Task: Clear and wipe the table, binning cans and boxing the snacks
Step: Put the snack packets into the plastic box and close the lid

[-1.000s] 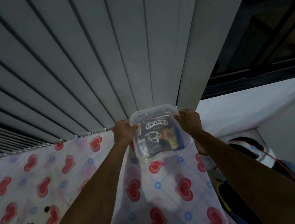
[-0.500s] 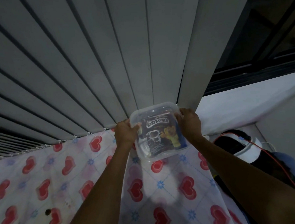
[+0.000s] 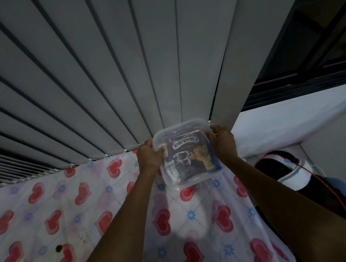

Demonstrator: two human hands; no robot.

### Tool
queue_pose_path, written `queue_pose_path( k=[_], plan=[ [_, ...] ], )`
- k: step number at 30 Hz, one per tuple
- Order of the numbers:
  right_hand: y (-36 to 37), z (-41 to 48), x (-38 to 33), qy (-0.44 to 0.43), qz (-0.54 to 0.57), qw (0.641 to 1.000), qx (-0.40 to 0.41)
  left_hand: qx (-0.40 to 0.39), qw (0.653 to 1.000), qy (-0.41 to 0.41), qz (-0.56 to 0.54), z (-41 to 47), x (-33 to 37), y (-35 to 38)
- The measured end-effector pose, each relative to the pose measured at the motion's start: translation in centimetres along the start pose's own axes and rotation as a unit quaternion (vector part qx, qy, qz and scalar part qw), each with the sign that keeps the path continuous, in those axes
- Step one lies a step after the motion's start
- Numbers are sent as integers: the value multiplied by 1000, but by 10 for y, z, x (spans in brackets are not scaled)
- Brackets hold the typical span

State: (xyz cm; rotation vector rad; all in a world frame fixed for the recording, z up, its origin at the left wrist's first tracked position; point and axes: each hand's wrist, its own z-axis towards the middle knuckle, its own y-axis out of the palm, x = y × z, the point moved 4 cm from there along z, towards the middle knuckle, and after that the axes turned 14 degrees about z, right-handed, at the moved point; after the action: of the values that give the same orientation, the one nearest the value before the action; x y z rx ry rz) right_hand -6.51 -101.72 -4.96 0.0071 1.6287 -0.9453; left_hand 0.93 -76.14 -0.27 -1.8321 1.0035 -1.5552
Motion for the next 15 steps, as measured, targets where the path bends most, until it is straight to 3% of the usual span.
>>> queue_pose_path(
  k=[8, 15],
  plan=[
    [-1, -12, -10, 18, 67, 997, 18, 6, 1000, 5, -19, -3, 0, 8],
    [-1, -9, -14, 83, 36, 995, -38, 28, 996, -12, 81, -20, -2, 34]
  ],
)
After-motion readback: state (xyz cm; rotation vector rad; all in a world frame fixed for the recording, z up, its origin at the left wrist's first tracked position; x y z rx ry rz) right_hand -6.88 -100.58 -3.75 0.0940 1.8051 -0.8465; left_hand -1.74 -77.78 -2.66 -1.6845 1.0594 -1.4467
